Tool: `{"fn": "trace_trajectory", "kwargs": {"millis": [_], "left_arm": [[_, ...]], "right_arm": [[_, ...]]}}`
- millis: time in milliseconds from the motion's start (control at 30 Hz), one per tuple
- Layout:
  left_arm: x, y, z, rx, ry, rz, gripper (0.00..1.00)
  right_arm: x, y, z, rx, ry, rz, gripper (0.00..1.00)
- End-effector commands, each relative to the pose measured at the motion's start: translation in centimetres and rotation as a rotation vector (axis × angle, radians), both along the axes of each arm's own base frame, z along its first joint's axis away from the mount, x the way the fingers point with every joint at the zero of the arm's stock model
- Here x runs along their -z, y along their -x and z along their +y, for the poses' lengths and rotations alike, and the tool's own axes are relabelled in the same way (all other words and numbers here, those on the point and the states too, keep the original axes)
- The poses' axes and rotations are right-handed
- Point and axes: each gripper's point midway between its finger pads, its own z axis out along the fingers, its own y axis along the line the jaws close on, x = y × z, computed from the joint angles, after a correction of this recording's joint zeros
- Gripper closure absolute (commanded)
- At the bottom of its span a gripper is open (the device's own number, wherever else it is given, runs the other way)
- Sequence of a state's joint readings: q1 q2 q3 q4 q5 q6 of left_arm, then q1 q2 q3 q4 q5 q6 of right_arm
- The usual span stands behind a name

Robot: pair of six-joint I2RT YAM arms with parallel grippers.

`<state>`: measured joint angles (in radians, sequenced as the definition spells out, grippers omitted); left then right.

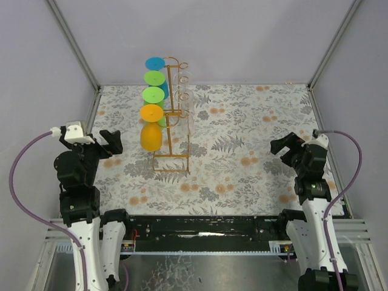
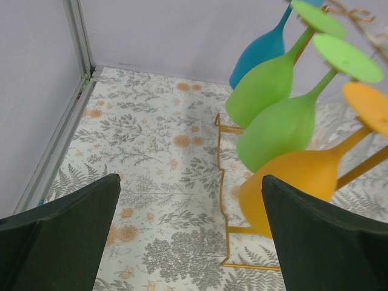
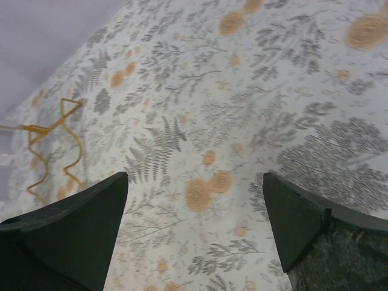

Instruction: Take the wine glass off the wine glass rack

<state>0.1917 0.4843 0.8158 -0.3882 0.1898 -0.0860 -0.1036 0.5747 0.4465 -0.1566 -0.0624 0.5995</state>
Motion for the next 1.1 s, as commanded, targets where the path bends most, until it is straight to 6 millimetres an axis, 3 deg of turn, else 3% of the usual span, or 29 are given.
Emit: {"fn": "trace_trajectory", "kwargs": {"millis": [0,167,400,633,767,1067], "left_arm": [[-3.9,1.9,-1.4,0.028,0.105,-0.035,0.0],[-8.5,1.7,-3.0,0.097,0.211,-0.039,0.01],[-11.6,-0.2,-5.8,0.24,0.397,0.073,0.07],[-9.5,-2.5,-8.4,0.37,0.635,0.223,0.17],[-8.1,-3.1,-9.4,0.426,0.737,0.268,0.23],[-7.3,-3.8,-10.6,0.503,0.857,0.34,0.35]], "right_arm": [[-6.4,-1.6,3.7,-0.185,-0.105,-0.095,0.01],[-10.6,-2.4,5.4,-0.299,-0.133,-0.111,0.03],[-15.2,-2.8,8.2,-0.466,-0.221,-0.114,0.05],[-16.6,-2.5,9.2,-0.531,-0.262,-0.094,0.08],[-16.4,-2.1,9.6,-0.552,-0.28,-0.074,0.1],[-15.5,-1.9,9.6,-0.548,-0.282,-0.053,0.1]]}}
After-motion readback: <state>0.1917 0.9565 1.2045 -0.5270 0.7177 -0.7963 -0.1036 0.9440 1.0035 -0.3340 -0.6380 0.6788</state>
